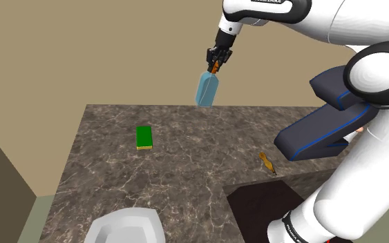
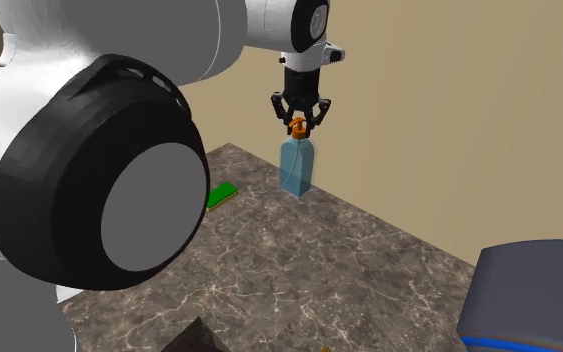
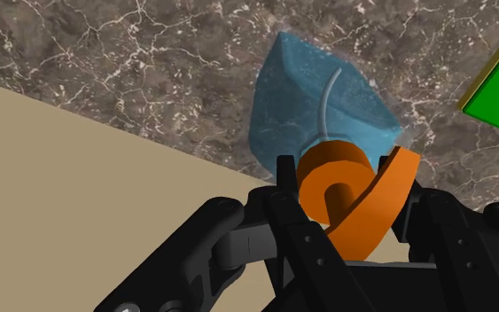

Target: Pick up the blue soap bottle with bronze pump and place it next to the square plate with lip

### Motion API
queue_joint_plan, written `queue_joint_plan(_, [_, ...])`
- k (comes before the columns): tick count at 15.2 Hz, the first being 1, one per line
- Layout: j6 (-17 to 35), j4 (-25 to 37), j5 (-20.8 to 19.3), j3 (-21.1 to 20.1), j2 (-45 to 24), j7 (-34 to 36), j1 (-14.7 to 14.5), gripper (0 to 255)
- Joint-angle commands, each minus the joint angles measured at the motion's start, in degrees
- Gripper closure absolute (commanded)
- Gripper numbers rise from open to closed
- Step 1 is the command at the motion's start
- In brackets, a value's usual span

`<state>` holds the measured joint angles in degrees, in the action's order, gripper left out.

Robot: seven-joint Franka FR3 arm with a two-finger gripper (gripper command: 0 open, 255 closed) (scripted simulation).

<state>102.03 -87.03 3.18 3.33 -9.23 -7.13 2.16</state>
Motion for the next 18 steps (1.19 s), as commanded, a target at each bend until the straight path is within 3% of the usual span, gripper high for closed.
queue_joint_plan(1, [-1.73,1.93,0.00,0.02,-0.21,0.06,0.03,255])
queue_joint_plan(18, [-17.60,23.52,0.36,0.11,-5.93,0.54,0.48,255])
